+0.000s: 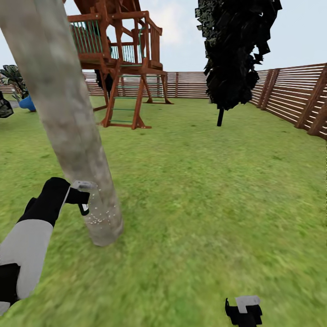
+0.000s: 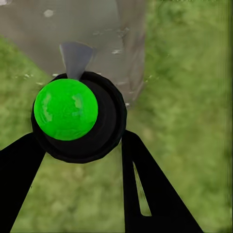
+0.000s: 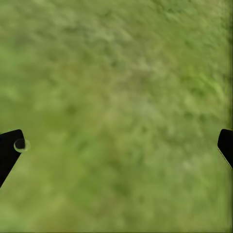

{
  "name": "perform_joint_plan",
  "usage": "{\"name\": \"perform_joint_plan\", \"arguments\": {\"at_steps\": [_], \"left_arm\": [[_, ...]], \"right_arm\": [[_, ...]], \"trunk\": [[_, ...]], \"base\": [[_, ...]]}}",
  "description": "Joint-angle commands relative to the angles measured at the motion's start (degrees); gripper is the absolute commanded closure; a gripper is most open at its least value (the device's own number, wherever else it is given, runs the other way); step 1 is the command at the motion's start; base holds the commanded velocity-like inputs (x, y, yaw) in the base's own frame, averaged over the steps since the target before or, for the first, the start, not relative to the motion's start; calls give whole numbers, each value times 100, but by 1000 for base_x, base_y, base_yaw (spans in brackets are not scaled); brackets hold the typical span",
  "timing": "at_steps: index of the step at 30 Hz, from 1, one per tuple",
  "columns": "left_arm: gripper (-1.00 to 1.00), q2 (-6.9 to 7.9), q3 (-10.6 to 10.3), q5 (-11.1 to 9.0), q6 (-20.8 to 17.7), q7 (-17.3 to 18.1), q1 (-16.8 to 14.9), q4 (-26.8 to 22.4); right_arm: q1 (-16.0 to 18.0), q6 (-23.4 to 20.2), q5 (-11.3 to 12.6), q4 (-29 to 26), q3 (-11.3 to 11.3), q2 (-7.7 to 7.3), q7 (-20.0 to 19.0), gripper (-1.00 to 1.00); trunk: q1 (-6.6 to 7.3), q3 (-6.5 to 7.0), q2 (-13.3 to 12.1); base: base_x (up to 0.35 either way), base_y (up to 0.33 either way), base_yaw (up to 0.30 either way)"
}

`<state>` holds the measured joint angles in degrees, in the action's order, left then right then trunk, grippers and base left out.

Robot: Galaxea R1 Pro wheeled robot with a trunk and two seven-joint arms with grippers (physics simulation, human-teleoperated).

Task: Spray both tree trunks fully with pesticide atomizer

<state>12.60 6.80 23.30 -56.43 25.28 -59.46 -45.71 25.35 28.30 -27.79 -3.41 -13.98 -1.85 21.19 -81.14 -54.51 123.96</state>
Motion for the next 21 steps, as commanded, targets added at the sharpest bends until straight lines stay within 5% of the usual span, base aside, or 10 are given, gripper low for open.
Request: {"name": "perform_joint_plan", "arguments": {"at_steps": [1,21], "left_arm": [[100,-3,14,60,-17,57,-5,-7],[100,-30,5,69,-26,-269,-5,-2]], "right_arm": [[3,16,-60,8,-43,0,18,-100],[1,18,-60,13,-42,0,22,-100]], "trunk": [[1,-5,2],[1,-5,2]], "base": [[0,-276,0],[0,-276,186]]}}
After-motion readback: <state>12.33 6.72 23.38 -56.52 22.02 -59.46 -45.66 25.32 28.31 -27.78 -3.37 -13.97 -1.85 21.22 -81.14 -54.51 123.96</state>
